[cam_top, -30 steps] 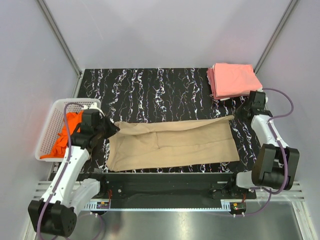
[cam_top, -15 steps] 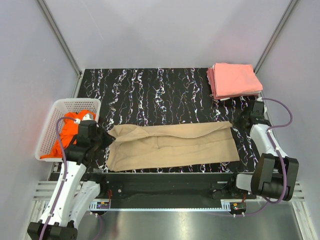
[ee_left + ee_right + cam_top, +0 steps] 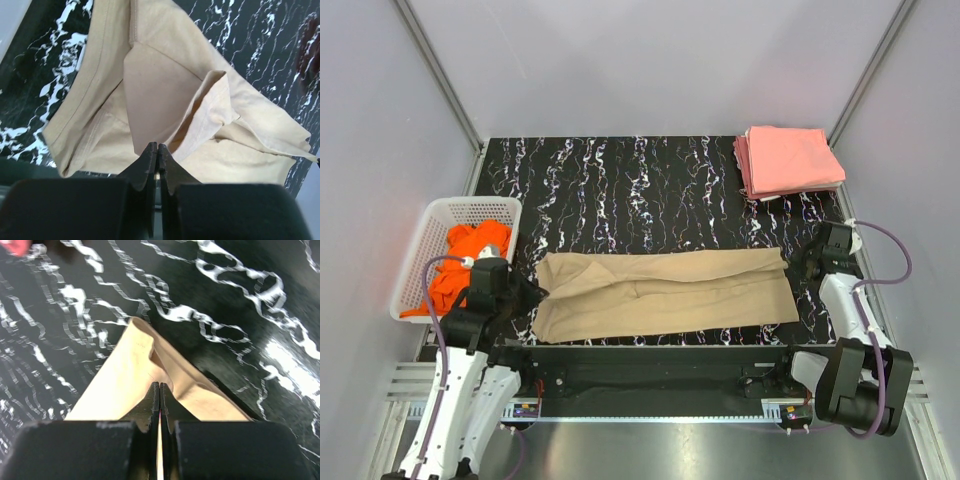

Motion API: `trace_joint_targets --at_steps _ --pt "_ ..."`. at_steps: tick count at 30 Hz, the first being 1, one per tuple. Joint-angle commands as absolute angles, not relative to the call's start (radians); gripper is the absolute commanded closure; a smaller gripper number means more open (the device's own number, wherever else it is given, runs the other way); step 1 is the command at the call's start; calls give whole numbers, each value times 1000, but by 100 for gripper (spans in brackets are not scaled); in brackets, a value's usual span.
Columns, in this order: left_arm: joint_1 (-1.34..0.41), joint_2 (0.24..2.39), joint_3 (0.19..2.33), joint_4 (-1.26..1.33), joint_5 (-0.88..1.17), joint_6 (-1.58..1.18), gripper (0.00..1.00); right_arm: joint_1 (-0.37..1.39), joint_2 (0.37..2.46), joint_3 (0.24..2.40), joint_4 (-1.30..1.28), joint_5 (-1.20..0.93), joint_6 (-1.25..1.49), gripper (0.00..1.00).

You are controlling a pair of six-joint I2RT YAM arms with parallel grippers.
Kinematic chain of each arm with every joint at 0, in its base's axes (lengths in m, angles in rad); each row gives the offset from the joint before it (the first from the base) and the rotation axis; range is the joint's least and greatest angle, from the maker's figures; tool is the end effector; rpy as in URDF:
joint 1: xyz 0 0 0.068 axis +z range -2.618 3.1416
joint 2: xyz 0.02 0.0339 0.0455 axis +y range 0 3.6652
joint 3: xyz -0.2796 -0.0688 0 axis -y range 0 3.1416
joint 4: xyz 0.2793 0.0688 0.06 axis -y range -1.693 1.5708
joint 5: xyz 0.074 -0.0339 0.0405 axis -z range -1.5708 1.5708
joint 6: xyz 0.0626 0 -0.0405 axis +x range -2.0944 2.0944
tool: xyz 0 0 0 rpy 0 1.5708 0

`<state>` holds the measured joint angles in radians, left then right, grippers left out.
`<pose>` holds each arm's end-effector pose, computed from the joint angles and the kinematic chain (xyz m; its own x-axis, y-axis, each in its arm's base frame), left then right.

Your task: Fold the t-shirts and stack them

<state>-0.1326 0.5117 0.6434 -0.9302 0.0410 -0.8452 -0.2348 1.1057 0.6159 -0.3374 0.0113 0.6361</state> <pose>0.1389 -0.0211 0.2488 -0.5912 -0.6752 -0.4411 -0.4247 0.7255 -0.5415 0.2544 -0.0616 0.1844 -0.4332 0.7144 -0.5495 0.6184 0.6791 0.3955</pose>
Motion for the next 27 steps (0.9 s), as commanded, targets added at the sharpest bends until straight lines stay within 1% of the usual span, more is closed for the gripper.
trace_joint_targets --at_steps 1,2,3,4,5,6,7,8,12,13,15,17,18,20,21,23,24,25,27 --pt "-133 479 627 -1003 40 -870 82 -259 1091 583 -316 54 695 100" --pt "-133 471 627 -1014 46 -873 77 -265 1091 571 -316 51 701 100" --pt "-133 463 629 -1023 54 -877 72 -279 1089 565 -318 46 707 95" --pt "-133 448 632 -1040 64 -876 65 -284 1085 558 -316 45 724 70" --pt "-133 442 638 -1052 64 -874 55 -291 1069 546 -314 46 729 53" --pt "-133 434 658 -1066 61 -874 50 -294 1059 545 -314 48 735 39" --pt "-133 422 670 -1086 52 -871 46 -296 1046 545 -316 45 735 26" --pt "-133 419 679 -1086 46 -868 44 -296 1034 551 -314 41 733 17" --pt "-133 443 695 -1049 20 -844 43 -295 977 581 -275 -61 689 17" --pt "-133 474 692 -1008 21 -841 43 -293 976 587 -241 -124 669 17" --pt "-133 515 680 -927 37 -836 45 -276 1009 618 -227 -176 629 18" --pt "-135 583 669 -875 57 -836 45 -229 1058 672 -235 -233 597 19" --pt "-140 607 661 -827 57 -838 46 -206 1116 693 -247 -247 557 21" --pt "-153 684 654 -778 54 -836 46 -141 1164 744 -279 -235 525 21" --pt "-178 711 650 -734 45 -842 46 -83 1213 758 -290 -229 500 21" --pt "-219 800 656 -687 5 -848 46 -40 1287 788 -316 -224 491 21" --pt "-268 837 663 -654 -30 -851 46 -11 1308 793 -327 -229 491 21" --pt "-287 913 670 -641 -61 -854 46 -6 1325 793 -327 -230 495 22" --pt "-323 998 690 -603 -75 -859 46 30 1367 787 -330 -233 506 22"
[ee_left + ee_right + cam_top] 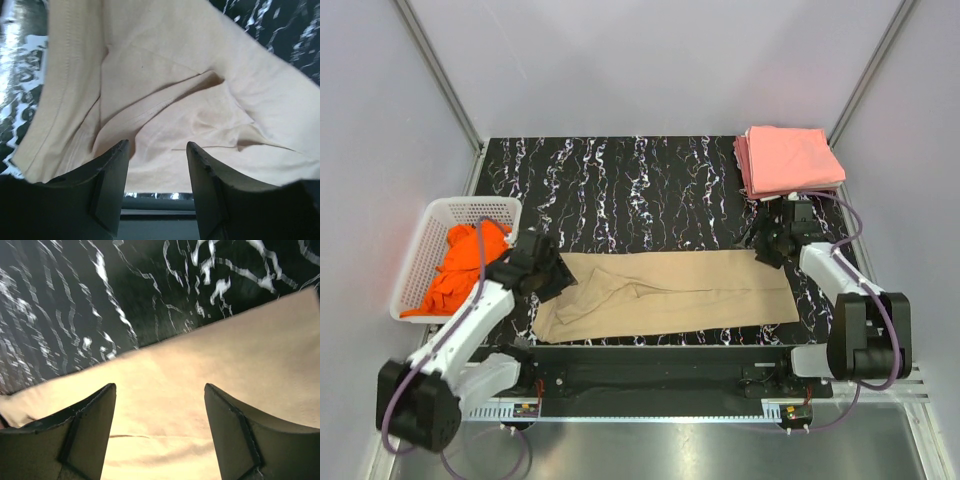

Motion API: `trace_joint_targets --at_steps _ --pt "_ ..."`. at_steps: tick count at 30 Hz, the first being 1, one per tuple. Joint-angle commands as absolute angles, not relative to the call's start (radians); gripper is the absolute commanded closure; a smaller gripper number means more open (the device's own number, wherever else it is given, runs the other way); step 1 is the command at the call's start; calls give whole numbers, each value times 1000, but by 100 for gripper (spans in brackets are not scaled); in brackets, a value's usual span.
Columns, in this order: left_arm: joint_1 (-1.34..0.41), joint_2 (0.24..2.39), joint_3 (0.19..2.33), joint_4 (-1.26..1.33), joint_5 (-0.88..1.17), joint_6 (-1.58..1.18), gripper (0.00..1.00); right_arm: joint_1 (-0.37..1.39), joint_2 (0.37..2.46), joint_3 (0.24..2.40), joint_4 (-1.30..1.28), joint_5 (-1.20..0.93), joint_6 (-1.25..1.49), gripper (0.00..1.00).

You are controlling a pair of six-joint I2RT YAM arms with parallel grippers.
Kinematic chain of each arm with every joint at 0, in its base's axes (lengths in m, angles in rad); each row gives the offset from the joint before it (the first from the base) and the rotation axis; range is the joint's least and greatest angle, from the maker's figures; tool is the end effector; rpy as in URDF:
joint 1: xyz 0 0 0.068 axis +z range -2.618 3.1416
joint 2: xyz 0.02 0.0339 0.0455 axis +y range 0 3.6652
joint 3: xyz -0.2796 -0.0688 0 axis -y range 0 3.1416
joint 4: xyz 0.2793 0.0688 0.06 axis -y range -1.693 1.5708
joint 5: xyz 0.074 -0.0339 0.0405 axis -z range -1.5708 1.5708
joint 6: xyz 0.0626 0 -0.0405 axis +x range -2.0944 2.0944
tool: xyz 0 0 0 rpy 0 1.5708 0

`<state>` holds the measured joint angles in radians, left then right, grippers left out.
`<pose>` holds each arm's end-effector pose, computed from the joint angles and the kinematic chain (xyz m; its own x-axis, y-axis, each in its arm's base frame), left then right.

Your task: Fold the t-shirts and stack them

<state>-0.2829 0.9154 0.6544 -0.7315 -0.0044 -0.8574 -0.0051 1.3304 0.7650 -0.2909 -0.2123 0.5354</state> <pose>0.2013 -0.0582 0.2067 -0.7355 -0.5736 -0.3605 -0.4269 0.8056 -0.4109 0.3101 0.0116 0.1840 -0.7176 0.5024 -0.4823 0.2709 0.8394 0.4712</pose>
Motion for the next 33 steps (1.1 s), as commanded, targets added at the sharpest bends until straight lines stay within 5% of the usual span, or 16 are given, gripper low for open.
trace_joint_targets --at_steps 1,13,21,27,31,33 --pt "-333 1076 693 -589 -74 -865 46 40 1380 785 -333 -233 509 23" --pt "-374 1523 758 -428 -57 -893 48 190 1542 750 -374 -268 564 30" --pt "-361 1901 1113 -478 -69 -858 49 343 1519 700 -429 -223 793 31" --pt "-354 2383 1850 -763 -11 -824 49 772 1514 730 -312 -294 1181 29" --pt "-373 2676 2560 -864 194 -715 49 1053 1653 1131 -374 -348 1149 25" --pt "-374 2685 2629 -845 245 -697 48 1081 1681 1312 -526 -313 1091 24"
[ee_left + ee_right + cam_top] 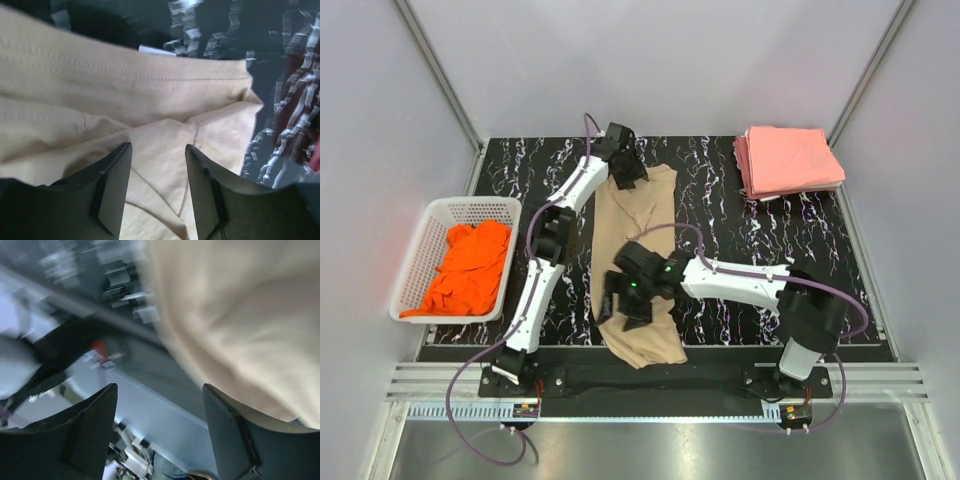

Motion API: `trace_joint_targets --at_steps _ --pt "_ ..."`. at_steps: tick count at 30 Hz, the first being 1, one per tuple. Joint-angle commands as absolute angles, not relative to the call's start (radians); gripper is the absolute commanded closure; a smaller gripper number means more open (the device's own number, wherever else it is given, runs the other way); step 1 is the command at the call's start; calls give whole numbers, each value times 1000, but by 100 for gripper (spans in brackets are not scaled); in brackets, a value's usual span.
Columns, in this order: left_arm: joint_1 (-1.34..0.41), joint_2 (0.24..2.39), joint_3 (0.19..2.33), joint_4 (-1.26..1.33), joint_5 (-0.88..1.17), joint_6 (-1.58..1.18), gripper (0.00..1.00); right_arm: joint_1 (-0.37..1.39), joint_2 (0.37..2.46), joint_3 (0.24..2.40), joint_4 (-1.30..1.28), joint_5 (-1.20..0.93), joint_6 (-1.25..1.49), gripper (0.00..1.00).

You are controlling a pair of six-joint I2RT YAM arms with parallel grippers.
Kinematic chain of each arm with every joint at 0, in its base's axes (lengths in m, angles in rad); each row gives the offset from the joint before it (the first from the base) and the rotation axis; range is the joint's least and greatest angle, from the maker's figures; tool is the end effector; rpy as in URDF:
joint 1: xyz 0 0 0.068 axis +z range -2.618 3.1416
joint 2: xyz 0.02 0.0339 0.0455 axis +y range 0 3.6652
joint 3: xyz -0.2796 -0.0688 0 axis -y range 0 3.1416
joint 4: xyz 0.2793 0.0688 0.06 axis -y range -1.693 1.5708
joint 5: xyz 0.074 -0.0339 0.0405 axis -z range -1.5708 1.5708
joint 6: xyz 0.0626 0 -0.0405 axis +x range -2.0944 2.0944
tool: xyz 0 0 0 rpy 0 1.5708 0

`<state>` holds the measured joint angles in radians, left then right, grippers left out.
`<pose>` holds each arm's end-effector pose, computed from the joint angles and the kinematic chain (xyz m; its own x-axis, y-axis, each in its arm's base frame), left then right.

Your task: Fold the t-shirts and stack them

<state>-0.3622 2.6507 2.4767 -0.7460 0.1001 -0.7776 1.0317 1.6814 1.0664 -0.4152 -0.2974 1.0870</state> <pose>0.5912 -0.2307 0.1476 -0.8172 -0.4368 -0.3759 -0.2304 0.8455 -0.4817 0.1806 0.3377 0.1645 -0.9996 -0.0223 -0.0170 -0.0280 0.8195 0.5725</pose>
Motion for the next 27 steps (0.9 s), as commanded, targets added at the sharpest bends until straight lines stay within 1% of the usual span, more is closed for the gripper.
trace_joint_targets --at_steps 1,2,4,5,7,8,10,11,12,13,14,16,21,24,25,27 --pt "-373 2648 2552 -819 252 -668 46 1083 1680 1343 -564 -296 1071 23" --pt "-374 2540 2477 -737 259 -655 43 1081 1668 1357 -607 -235 1052 22" --pt "-370 2427 2279 -639 265 -603 40 1043 1631 1364 -632 -178 1019 21" --pt "-367 2340 2245 -635 264 -582 38 1017 1623 1358 -634 -167 1003 21" --pt "-350 2266 2174 -638 267 -542 35 959 1618 1356 -640 -181 941 22" --pt "-341 2191 2149 -641 270 -538 34 893 1621 1361 -640 -192 915 22" --pt "-301 2116 2065 -644 270 -543 33 842 1647 1397 -641 -190 820 24" --pt "-289 2039 2030 -644 267 -545 33 809 1661 1419 -641 -190 786 24" --pt "-275 2001 1993 -644 261 -549 33 793 1683 1468 -640 -195 752 25" --pt "-252 1961 1912 -644 255 -549 33 781 1737 1495 -641 -205 694 25" --pt "-244 1886 1872 -644 246 -546 33 772 1770 1524 -641 -247 672 25" --pt "-232 1818 1748 -644 230 -519 33 732 1865 1603 -643 -288 640 28" --pt "-232 1596 1495 -646 215 -469 33 655 2049 1754 -632 -399 608 35" --pt "-232 1461 1280 -644 195 -476 33 618 2157 1827 -621 -466 601 37" --pt "-232 1397 1243 -643 184 -479 33 595 2205 1844 -614 -498 601 37" --pt "-232 1341 1151 -643 154 -469 34 572 2252 1894 -611 -541 598 38"
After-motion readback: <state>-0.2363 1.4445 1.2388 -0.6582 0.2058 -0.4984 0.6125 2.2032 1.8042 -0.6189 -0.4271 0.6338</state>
